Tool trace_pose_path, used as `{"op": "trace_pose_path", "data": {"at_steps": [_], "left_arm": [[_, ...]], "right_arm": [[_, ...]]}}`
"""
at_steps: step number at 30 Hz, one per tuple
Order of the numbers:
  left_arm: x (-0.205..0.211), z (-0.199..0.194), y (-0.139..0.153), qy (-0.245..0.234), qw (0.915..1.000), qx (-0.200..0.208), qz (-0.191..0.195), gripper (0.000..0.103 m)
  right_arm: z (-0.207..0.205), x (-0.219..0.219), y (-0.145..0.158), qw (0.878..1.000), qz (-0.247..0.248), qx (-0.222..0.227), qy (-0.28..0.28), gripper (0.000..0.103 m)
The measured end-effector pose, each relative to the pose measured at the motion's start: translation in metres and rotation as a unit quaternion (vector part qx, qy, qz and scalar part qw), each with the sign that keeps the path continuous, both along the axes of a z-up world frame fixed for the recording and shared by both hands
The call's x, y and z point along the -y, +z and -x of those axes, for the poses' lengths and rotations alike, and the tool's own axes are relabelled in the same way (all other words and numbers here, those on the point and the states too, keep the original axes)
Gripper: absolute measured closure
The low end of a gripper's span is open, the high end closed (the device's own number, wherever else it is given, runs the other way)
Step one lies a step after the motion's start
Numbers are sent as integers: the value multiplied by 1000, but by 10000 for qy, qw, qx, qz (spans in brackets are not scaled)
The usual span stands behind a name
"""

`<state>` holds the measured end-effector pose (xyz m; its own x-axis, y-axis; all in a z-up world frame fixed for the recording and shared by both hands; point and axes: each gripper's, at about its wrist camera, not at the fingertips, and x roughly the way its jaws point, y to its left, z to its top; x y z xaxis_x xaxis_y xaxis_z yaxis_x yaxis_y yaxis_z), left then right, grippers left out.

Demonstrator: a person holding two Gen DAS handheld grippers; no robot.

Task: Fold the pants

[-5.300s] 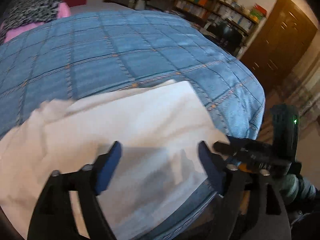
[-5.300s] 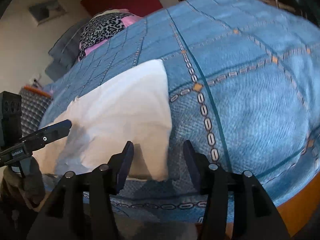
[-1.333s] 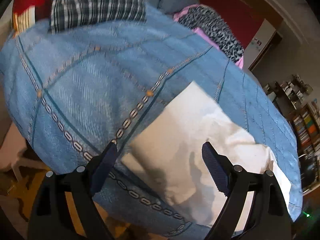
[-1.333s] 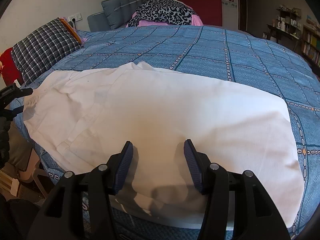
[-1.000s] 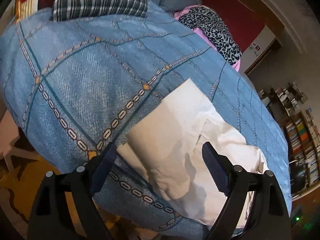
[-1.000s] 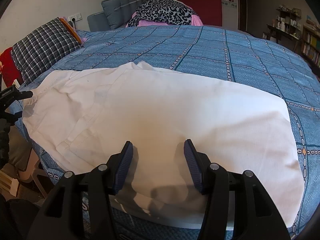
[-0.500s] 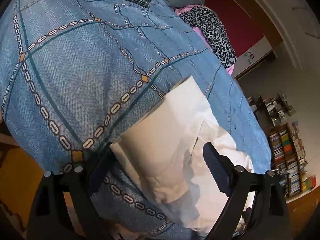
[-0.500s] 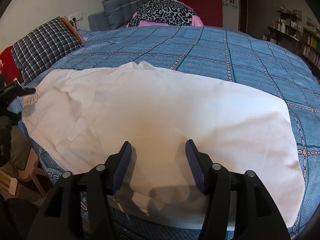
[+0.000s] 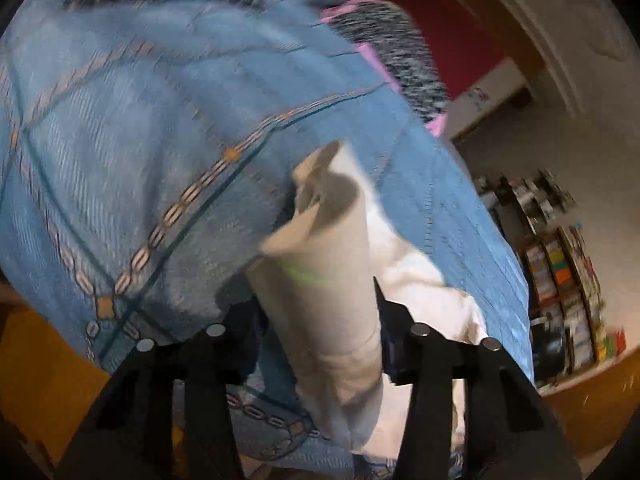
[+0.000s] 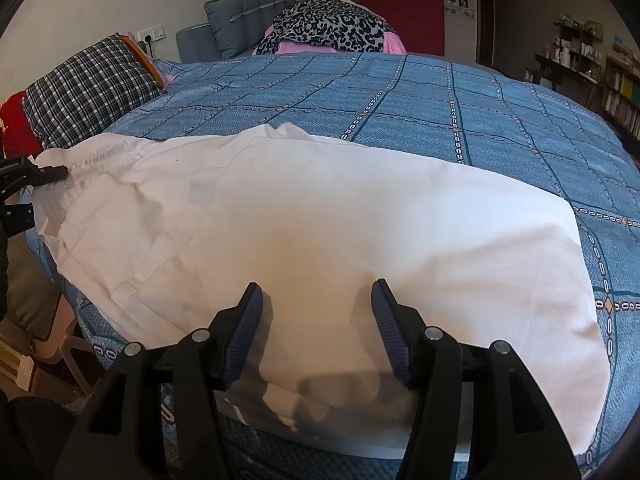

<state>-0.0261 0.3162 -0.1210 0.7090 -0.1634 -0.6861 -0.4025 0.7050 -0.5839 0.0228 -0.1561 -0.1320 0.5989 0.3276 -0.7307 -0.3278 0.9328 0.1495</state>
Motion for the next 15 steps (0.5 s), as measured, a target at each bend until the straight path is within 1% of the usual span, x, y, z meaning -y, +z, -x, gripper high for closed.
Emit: {"op": "trace_pose_path", "data": {"at_steps": [1, 2, 3, 6, 7, 8, 9, 10, 12, 13, 15], "left_arm": [[-3, -1, -8, 62, 9998, -68, 155, 49], [-4, 1, -14, 98, 9997, -68, 226, 47], [-4, 2, -16, 99, 9997, -25, 218, 47], [-2, 1, -14, 25, 9998, -69, 166, 47], [-2, -2, -12, 0, 9998, -70, 178, 60], [-2, -8, -10, -38, 9997, -53, 216, 70], [-1, -13, -5, -88, 9996, -16, 263, 72], [2, -15, 0, -110, 9997, 28, 210, 75], [17, -22, 21, -281, 9994, 199, -102, 75], [30, -26, 35, -402, 9981, 324, -327, 76], [51, -33, 58, -659, 9942, 547, -648, 77]], "right_arm": [[0, 0, 0, 10000, -5, 0, 3, 46], [0, 0, 0, 10000, -7, -1, 4, 46], [0, -1, 0, 10000, -9, -1, 3, 46], [0, -3, 1, 10000, 0, 4, -6, 46], [0, -4, 1, 10000, 1, 6, -7, 46], [0, -4, 1, 10000, -5, 6, -9, 46], [0, -4, 1, 10000, -6, 6, -8, 46], [0, -3, 1, 10000, -10, 7, -9, 46], [0, -4, 2, 10000, -28, 8, -14, 46], [1, -4, 2, 10000, -42, 7, -22, 46], [1, -2, 5, 9999, -137, -10, -57, 46]]}}
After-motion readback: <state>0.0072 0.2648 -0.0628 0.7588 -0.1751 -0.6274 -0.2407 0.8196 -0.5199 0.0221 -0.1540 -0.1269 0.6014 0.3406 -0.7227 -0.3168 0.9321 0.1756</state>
